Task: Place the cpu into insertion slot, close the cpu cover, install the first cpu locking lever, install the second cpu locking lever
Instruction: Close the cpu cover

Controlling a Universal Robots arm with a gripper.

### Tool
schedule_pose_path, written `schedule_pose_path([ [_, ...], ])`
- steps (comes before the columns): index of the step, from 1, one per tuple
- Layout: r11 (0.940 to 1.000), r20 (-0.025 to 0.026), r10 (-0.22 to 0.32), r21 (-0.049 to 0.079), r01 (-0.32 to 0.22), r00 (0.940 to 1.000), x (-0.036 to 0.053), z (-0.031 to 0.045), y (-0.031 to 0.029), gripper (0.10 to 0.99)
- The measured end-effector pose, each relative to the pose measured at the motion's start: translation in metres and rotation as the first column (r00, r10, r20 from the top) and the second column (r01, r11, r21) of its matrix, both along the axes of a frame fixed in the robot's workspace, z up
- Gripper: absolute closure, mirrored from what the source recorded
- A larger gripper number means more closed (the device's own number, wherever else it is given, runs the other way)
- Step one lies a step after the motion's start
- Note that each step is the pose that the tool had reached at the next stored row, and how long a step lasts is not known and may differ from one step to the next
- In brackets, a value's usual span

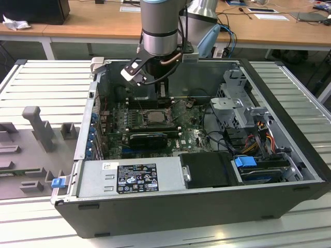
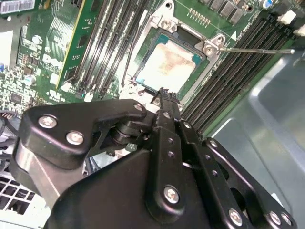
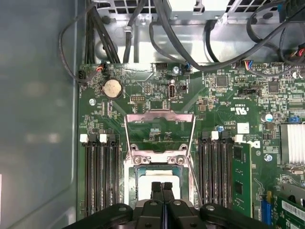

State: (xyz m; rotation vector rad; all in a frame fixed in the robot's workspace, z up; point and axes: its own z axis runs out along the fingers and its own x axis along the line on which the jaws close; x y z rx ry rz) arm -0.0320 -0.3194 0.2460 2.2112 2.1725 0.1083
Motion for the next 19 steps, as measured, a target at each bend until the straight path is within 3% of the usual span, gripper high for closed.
schedule_pose_path([
  [3, 1.0000, -0.0002, 0.000, 0.000, 0.000, 1.0000, 0.0056, 0.0003, -0.0001, 0.980],
  [9, 1.0000, 0.0000, 0.000, 0.000, 0.000, 1.0000, 0.0080, 0.0064, 0.0000, 0.980],
  [11, 1.0000, -0.0003, 0.000, 0.000, 0.000, 1.0000, 0.0162, 0.0076, -0.0001, 0.980],
  [15, 1.0000, -0.0002, 0.000, 0.000, 0.000, 1.0000, 0.0225, 0.0130, 0.0000, 0.980],
  [19, 1.0000, -0.0017, 0.000, 0.000, 0.000, 1.0000, 0.0407, 0.0131, -0.0001, 0.980],
])
